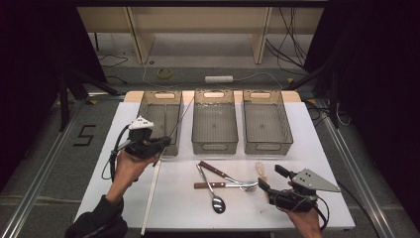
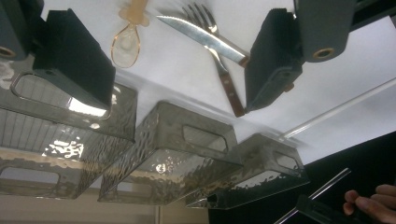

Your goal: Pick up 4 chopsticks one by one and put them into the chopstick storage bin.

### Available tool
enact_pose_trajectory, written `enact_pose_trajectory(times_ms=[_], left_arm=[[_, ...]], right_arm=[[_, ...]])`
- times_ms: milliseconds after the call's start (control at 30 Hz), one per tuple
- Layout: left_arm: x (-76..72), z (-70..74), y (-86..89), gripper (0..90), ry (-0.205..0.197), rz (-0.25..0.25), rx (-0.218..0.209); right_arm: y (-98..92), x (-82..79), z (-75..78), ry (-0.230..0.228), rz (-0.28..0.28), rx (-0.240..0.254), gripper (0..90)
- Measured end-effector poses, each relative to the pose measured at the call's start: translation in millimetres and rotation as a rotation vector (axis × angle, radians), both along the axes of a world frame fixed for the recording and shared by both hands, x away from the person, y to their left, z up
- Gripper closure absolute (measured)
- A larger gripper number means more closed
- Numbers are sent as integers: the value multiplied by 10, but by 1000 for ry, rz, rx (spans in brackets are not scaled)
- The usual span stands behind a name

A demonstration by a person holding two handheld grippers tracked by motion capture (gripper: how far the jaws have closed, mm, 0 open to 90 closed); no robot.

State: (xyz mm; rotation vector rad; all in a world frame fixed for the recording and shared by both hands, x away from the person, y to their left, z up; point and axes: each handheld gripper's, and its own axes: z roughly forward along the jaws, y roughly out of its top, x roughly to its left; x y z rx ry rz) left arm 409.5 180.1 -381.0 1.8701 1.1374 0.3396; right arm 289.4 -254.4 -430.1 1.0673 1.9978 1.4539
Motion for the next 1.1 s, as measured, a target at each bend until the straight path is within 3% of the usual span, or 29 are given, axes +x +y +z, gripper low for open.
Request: enact_pose_trajectory(times_ms=[467,1100], left_arm=[[431,88,205,846,-13,122,9],[815,-33,434,846,25,246,13]], right_arm=[[1,-2,-5,4,1,5,255],[-1,2,-5,5,3,4,256]])
